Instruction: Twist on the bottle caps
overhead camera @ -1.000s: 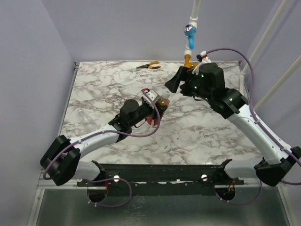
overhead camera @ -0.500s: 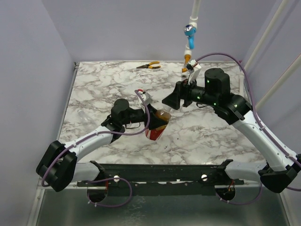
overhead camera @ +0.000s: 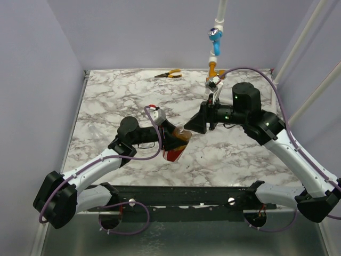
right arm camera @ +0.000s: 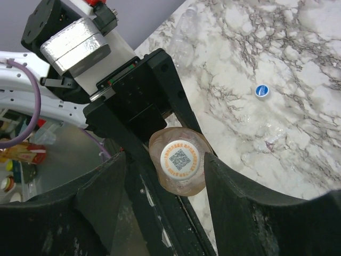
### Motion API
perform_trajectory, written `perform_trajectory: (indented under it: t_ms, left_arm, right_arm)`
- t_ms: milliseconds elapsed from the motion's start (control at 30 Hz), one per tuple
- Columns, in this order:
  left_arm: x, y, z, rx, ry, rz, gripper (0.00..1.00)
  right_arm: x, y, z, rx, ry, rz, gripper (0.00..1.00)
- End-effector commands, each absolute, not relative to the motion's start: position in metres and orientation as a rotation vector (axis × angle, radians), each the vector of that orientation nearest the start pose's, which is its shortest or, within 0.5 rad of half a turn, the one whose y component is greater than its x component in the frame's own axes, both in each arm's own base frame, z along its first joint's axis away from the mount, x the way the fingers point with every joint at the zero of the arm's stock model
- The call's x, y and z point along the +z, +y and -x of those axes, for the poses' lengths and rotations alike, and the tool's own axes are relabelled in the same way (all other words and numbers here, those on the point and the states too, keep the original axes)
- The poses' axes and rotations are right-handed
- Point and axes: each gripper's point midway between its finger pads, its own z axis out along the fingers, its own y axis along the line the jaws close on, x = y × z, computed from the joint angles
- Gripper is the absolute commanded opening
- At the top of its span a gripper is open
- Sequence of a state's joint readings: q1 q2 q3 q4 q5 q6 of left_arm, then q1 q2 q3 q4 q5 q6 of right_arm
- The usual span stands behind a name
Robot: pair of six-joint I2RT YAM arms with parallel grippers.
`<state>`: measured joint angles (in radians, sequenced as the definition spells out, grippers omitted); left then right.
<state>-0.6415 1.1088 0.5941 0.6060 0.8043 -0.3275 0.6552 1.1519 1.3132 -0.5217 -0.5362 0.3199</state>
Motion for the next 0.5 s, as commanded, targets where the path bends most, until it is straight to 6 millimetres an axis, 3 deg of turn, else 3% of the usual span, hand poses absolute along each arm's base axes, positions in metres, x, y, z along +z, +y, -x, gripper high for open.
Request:
perform_trajectory:
  t_ms: [0,67,467]
  left_arm:
    - [0.267,-0.308,-0.183,-1.34,1.326,-0.972,0.25]
    - [0.269,-0.308,-0.184,-1.336,1.321,-0.97,0.25]
    - [0.277,-0.305,-0.181,-1.328,1.295,-0.969,0.25]
  right_arm:
    - [0.342,0.29,-0.194,1.23,1.887,0.775,0.61]
    - [0.342,0.292,-0.192,1.251,1.889,0.782,0.56]
    - [0.329,0.291,-0.203,1.188,1.936,0.756,0.57]
